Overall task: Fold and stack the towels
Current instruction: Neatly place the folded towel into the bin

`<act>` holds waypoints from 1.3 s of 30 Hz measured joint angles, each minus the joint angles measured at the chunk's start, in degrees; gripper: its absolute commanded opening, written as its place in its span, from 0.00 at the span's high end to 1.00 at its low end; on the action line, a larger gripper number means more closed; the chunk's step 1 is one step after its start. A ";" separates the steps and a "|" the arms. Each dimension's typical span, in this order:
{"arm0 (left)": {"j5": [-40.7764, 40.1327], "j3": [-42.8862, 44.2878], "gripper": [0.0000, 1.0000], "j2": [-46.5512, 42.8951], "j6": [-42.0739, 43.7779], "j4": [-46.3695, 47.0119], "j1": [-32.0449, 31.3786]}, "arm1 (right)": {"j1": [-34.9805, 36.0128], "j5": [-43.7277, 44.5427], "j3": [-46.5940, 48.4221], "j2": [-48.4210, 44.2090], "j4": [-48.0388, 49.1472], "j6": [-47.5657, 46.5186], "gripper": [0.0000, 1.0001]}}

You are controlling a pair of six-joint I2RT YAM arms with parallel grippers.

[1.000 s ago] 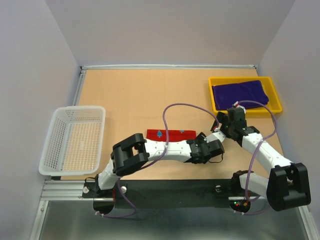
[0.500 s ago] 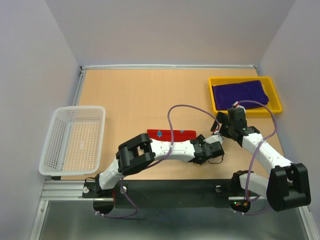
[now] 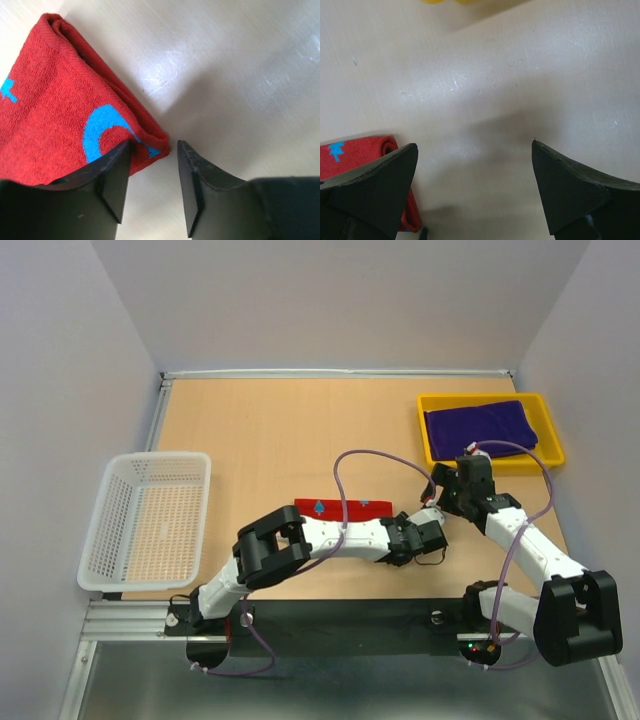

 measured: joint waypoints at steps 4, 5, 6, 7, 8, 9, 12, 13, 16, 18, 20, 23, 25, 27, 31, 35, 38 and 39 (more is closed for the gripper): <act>1.05 -0.66 0.81 -0.02 -0.11 1.36 0.52 | 0.00 -0.87 0.00 -0.04 0.00 -0.11 0.00; 1.38 -0.94 0.84 -0.09 -0.39 1.86 0.70 | 0.00 -1.64 -0.02 -0.07 0.02 -0.17 0.00; 1.38 -1.27 0.88 -0.13 -0.07 2.34 0.79 | 0.00 -2.34 -0.02 -0.07 0.02 -0.20 0.00; 1.51 -1.79 0.93 -0.44 -0.09 3.06 1.03 | 0.00 -3.63 -0.02 -0.04 0.07 -0.20 0.00; 1.66 -2.40 0.95 -0.81 -0.13 3.58 1.22 | 0.00 -4.37 -0.11 -0.02 0.20 -0.20 0.00; 1.77 -2.97 0.97 -1.18 -0.22 4.13 1.46 | 0.00 -5.57 -0.35 -0.04 0.44 -0.17 0.00; 2.58 -4.85 1.00 -2.47 -0.37 5.73 2.51 | 0.00 -8.33 -1.01 -0.04 0.81 0.09 0.00; 2.93 -5.88 1.00 -3.08 -0.50 6.60 2.91 | 0.00 -9.66 -1.36 -0.04 0.90 0.33 0.00; 4.26 -8.41 1.00 -5.03 -0.68 8.41 3.67 | -0.02 -13.25 -2.38 0.13 2.49 2.01 0.00; 5.07 -9.53 1.00 -6.05 -1.07 8.98 3.89 | -0.04 -16.35 -3.58 0.59 4.87 4.02 0.00; 5.77 -10.62 1.00 -7.32 -1.66 9.09 4.33 | -0.07 -20.52 -4.83 1.64 7.41 6.51 0.00; 6.19 -11.43 1.00 -8.39 -2.32 9.31 5.16 | -0.07 -25.97 -6.93 3.78 11.96 10.54 0.00; 6.45 -11.78 1.00 -9.16 -2.56 9.70 5.77 | -0.07 -28.44 -7.91 5.31 14.47 12.39 0.00; 6.49 -12.02 1.00 -9.94 -2.97 10.01 6.29 | -0.07 -30.99 -8.87 6.40 17.44 14.82 0.00; 6.51 -12.28 1.00 -11.47 -3.43 10.49 7.06 | -0.07 -34.80 -10.69 7.89 22.88 18.27 0.00; 6.51 -12.98 1.00 -13.40 -3.91 11.23 7.61 | -0.07 -38.82 -12.61 10.14 29.38 21.79 0.00; 6.49 -12.98 1.00 -14.05 -4.09 11.41 7.85 | 0.11 -41.22 -13.84 12.50 34.75 24.65 0.01; 6.49 -12.98 1.00 -14.19 -4.11 11.56 7.91 | 0.22 -41.77 -14.21 13.40 36.72 25.62 0.01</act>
